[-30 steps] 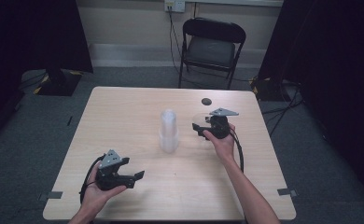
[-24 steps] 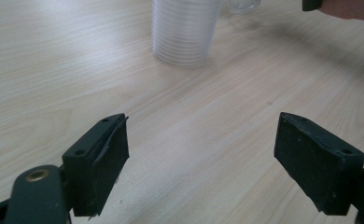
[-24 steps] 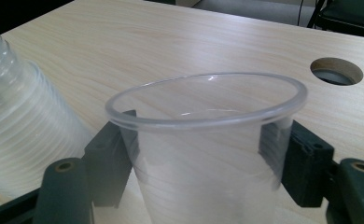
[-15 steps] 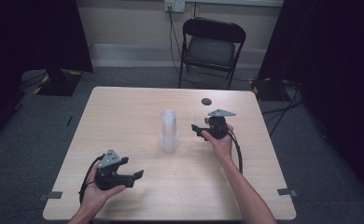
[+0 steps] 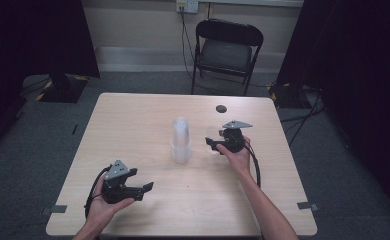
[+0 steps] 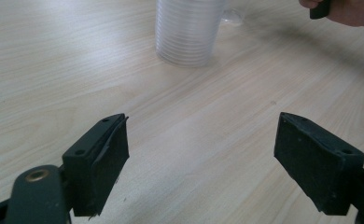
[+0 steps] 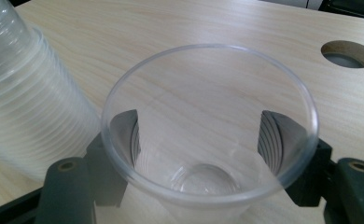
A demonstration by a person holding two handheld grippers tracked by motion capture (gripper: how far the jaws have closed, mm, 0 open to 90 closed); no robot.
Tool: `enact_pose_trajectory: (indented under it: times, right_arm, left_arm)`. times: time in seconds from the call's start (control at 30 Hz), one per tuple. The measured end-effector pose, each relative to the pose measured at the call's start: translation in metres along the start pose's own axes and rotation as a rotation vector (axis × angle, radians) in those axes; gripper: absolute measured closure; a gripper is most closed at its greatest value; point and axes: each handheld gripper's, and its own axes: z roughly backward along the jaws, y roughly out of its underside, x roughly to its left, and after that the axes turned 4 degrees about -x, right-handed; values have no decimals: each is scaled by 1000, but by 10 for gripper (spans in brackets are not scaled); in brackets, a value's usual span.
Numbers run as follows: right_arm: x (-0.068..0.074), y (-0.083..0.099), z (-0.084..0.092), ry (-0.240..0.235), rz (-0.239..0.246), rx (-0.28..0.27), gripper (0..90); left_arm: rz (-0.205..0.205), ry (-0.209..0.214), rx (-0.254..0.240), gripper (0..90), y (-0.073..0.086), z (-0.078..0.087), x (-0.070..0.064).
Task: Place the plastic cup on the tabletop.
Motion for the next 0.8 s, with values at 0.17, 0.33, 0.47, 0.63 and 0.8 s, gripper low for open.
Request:
enact_pose_trajectory:
  times: [0.17, 0.33, 0.47, 0.63, 0.8]
  right_arm:
    - [4, 4, 5, -4, 0, 36, 258]
    - [4, 7, 7, -9, -19, 35, 178]
    - [5, 9, 8, -12, -24, 42, 149]
    - [2, 12, 13, -17, -38, 35, 142]
    - [3, 17, 20, -33, -40, 36, 144]
  left_arm:
    - [1, -3, -2, 177, 0, 0, 0]
    - [10, -9, 3, 177, -1, 1, 1]
    - [31, -35, 8, 177, 0, 1, 4]
    - [37, -49, 1, 176, 0, 2, 8]
    - [37, -57, 5, 176, 0, 2, 9]
